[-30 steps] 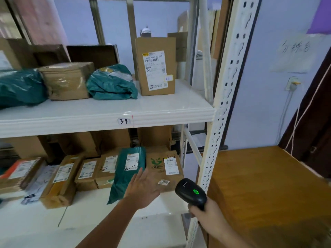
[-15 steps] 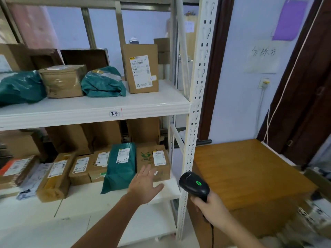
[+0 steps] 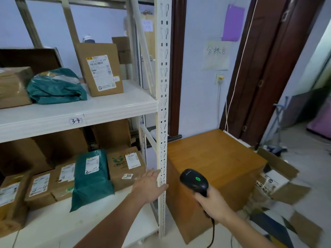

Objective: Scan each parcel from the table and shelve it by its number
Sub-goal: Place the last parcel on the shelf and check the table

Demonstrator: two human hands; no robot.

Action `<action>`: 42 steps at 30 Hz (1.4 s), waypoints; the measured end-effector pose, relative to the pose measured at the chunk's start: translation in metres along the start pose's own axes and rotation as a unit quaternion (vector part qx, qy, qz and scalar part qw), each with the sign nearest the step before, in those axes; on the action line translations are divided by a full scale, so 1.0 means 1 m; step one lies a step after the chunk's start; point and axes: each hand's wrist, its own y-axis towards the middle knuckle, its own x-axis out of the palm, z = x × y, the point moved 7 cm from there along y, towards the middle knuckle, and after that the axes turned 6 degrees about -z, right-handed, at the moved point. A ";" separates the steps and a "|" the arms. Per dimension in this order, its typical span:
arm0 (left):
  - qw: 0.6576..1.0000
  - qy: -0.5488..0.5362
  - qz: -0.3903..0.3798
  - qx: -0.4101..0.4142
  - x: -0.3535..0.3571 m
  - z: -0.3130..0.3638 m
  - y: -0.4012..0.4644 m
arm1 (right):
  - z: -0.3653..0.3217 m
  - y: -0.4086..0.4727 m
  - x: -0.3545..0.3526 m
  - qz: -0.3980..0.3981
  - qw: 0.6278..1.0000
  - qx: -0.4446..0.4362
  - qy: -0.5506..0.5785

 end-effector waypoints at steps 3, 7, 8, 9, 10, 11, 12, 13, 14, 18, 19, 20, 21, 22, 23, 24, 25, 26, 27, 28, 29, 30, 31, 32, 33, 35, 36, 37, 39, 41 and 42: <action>1.000 0.022 -0.012 0.015 0.006 0.007 0.006 | 0.006 -0.005 -0.008 0.015 1.000 0.010 -0.006; 0.999 0.029 -0.028 0.030 0.015 0.021 0.014 | 0.015 -0.012 -0.020 0.039 0.999 0.020 -0.001; 0.998 0.034 -0.031 0.039 0.017 0.026 0.016 | 0.019 -0.014 -0.024 0.042 0.999 0.024 0.004; 0.998 0.037 -0.035 0.048 0.020 0.030 0.019 | 0.022 -0.016 -0.026 0.045 0.999 0.027 0.011; 0.997 0.037 -0.040 0.056 0.023 0.035 0.021 | 0.026 -0.017 -0.029 0.047 0.998 0.032 0.015; 0.996 0.035 -0.044 0.062 0.026 0.039 0.024 | 0.030 -0.019 -0.031 0.049 0.998 0.035 0.015; 0.996 0.034 -0.048 0.067 0.029 0.043 0.028 | 0.034 -0.019 -0.035 0.053 0.998 0.038 0.014; 0.996 0.034 -0.052 0.071 0.032 0.048 0.032 | 0.038 -0.020 -0.039 0.057 0.997 0.041 0.015; 0.995 0.035 -0.055 0.072 0.035 0.052 0.036 | 0.042 -0.020 -0.042 0.061 0.997 0.045 0.018; 0.994 0.037 -0.068 0.073 0.045 0.070 0.050 | 0.058 -0.013 -0.060 0.073 0.996 0.052 0.013; 0.994 0.040 -0.069 0.072 0.047 0.075 0.054 | 0.060 -0.011 -0.065 0.073 0.996 0.052 0.009; 0.994 0.042 -0.069 0.069 0.048 0.079 0.058 | 0.062 -0.007 -0.069 0.069 0.996 0.050 0.005; 0.995 0.042 -0.069 0.065 0.050 0.082 0.063 | 0.064 -0.003 -0.074 0.063 0.997 0.049 0.004; 0.995 0.040 -0.069 0.061 0.052 0.085 0.068 | 0.066 0.002 -0.079 0.056 0.997 0.049 0.003; 0.995 0.036 -0.070 0.057 0.053 0.089 0.073 | 0.068 0.008 -0.085 0.048 0.998 0.051 -0.001; 0.995 0.032 -0.073 0.054 0.055 0.092 0.077 | 0.070 0.013 -0.091 0.039 0.998 0.051 -0.004; 0.995 0.029 -0.077 0.050 0.057 0.095 0.080 | 0.072 0.019 -0.096 0.030 0.998 0.052 -0.007; 0.996 0.028 -0.076 0.046 0.057 0.098 0.084 | 0.072 0.025 -0.101 0.022 0.998 0.050 -0.011; 0.996 0.029 -0.072 0.043 0.057 0.102 0.087 | 0.072 0.032 -0.107 0.014 0.999 0.048 -0.016; 0.997 0.029 -0.068 0.038 0.056 0.104 0.091 | 0.072 0.038 -0.112 0.008 0.999 0.047 -0.021; 0.997 0.028 -0.064 0.035 0.055 0.107 0.095 | 0.072 0.047 -0.117 0.004 0.999 0.044 -0.026; 0.997 0.027 -0.062 0.032 0.055 0.109 0.100 | 0.071 0.055 -0.122 0.000 0.999 0.041 -0.030; 0.997 0.025 -0.062 0.031 0.056 0.110 0.104 | 0.072 0.063 -0.127 -0.005 0.999 0.039 -0.035; 0.997 0.021 -0.064 0.028 0.058 0.111 0.108 | 0.073 0.072 -0.129 -0.012 0.998 0.041 -0.040; 0.997 0.019 -0.063 0.027 0.060 0.110 0.114 | 0.074 0.082 -0.131 -0.020 0.998 0.042 -0.044; 0.997 0.018 -0.066 0.026 0.066 0.107 0.125 | 0.075 0.100 -0.132 -0.036 0.997 0.050 -0.049; 0.997 0.018 -0.069 0.026 0.069 0.105 0.132 | 0.075 0.109 -0.132 -0.040 0.996 0.054 -0.053; 0.997 0.017 -0.072 0.027 0.072 0.102 0.138 | 0.076 0.118 -0.132 -0.040 0.996 0.056 -0.058; 0.996 0.012 -0.082 0.026 0.077 0.098 0.153 | 0.079 0.138 -0.132 -0.044 0.995 0.066 -0.058; 0.996 0.008 -0.088 0.026 0.079 0.094 0.169 | 0.084 0.159 -0.131 -0.048 0.994 0.082 -0.059; 0.995 0.005 -0.092 0.025 0.081 0.092 0.177 | 0.087 0.170 -0.130 -0.048 0.993 0.091 -0.062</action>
